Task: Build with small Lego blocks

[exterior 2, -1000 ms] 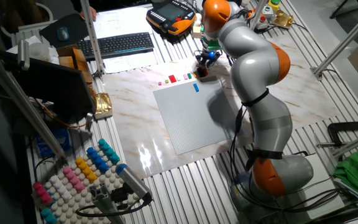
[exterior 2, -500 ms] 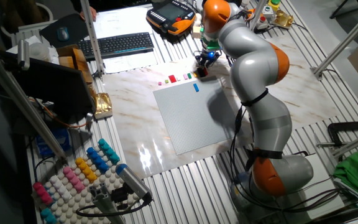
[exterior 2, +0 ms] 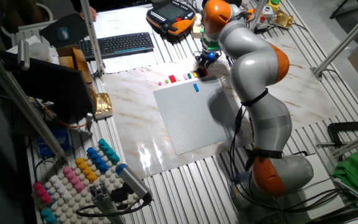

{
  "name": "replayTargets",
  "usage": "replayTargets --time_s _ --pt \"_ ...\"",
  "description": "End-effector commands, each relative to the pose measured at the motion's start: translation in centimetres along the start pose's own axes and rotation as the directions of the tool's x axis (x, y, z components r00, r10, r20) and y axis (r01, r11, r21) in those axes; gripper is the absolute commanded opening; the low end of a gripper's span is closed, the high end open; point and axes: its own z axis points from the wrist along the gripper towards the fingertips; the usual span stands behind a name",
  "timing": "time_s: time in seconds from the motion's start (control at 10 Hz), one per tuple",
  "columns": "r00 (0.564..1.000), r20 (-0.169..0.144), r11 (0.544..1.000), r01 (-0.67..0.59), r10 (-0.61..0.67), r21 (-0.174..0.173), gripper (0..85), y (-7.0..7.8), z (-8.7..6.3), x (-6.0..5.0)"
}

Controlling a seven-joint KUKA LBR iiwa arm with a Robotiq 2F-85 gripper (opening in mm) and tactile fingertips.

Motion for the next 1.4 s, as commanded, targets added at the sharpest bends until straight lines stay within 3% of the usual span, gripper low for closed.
replayTargets --time_s 0.0,1.3 --pt "1.000 0.000 1.000 0.001 -0.001 -0.002 29.0 0.0 0.1 0.0" --pt "0.999 0.011 0.999 0.031 -0.030 -0.019 28.7 -1.5 1.2 -0.5"
